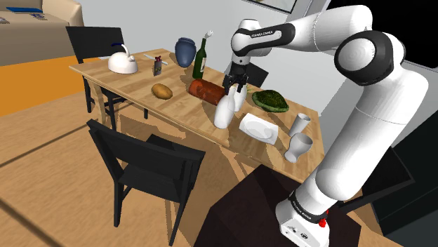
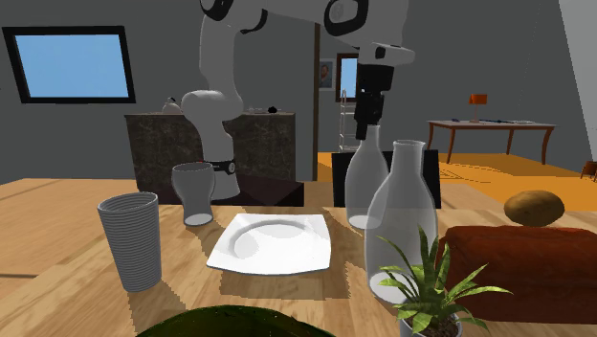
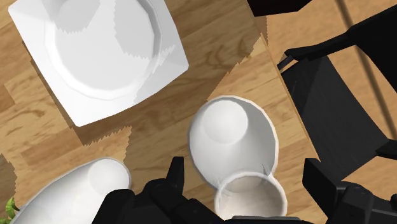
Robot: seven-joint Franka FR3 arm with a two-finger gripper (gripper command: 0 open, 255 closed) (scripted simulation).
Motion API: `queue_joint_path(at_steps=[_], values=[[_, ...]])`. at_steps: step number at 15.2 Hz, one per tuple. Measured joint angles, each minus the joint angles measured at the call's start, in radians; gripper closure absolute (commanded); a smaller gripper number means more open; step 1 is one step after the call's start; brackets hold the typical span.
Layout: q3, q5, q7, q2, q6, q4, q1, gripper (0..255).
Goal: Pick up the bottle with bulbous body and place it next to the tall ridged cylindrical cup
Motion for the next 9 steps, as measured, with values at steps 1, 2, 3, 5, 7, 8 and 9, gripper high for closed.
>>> queue_joint_path(at_steps=[1,2,3,5,7,8,9], values=[[0.0,0.0,0.0,0.0,0.0,0.0,0.0,0],[0.0,0.0,0.0,0.0,0.001,0.0,0.0,0],[0.0,0.0,0.0,0.0,0.001,0.0,0.0,255],[0.0,0.0,0.0,0.0,0.001,0.0,0.0,255],[0.0,0.0,0.0,0.0,0.001,0.0,0.0,255],[0.0,0.0,0.0,0.0,0.001,0.0,0.0,255],[0.0,0.0,0.0,0.0,0.001,0.0,0.0,255]])
